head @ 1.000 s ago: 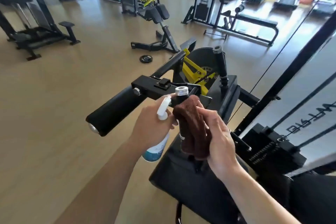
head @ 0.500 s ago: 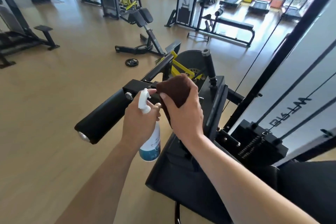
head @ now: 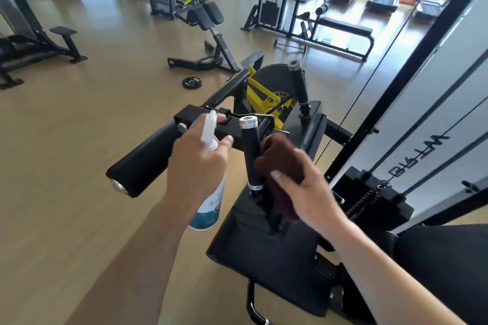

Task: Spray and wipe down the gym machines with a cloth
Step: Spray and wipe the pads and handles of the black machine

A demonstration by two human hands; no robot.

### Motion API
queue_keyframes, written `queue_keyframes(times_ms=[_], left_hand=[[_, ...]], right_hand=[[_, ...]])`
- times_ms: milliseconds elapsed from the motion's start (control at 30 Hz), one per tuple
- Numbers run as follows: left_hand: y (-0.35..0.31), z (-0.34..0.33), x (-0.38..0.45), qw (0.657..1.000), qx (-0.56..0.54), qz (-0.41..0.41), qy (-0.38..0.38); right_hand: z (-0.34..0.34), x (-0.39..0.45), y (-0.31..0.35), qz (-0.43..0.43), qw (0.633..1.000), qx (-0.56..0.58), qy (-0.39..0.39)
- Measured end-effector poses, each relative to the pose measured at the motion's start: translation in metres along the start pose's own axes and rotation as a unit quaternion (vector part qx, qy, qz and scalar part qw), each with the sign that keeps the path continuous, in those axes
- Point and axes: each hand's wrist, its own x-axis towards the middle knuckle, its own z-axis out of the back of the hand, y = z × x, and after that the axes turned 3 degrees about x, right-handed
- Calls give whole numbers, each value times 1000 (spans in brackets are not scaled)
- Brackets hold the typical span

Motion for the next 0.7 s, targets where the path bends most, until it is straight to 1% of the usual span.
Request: queue_keyframes(times_ms=[67,133,167,233,333,400,467,533,600,633,700], left_hand=[[-25,11,0,999,-2,-32,-11],[-53,22,-1,998,-15,-68,-6],[-66,23,-3,996,-17,-85,5],[-85,17,-5,994,-20,-105,38],[-100,-10,-2,989,-29,-115,83],[-109,-32,5,987,-31,-120,104],[-119,-52,17,984,-31,-144,103],[-127,-73,32,983,-36,-159,90],[-128,-94,47,984,-60,-146,80],[-125,-106,54,986,-65,-136,75],[-119,-125,64,989,-67,-120,48]], right_hand=[[27,-1,14,-15,995,84,-52],[52,-2,17,0,985,134,-104],[64,-4,14,1,982,150,-111],[70,-5,-6,-38,982,160,-97],[26,-17,-53,-130,979,145,-53],[-18,-27,-77,-133,979,148,-54],[-45,-29,-82,-137,967,183,-116],[-53,-19,-82,-174,938,236,-187],[-50,1,-86,-200,912,260,-248],[-46,12,-88,-205,907,253,-268],[-41,32,-94,-216,901,248,-282]])
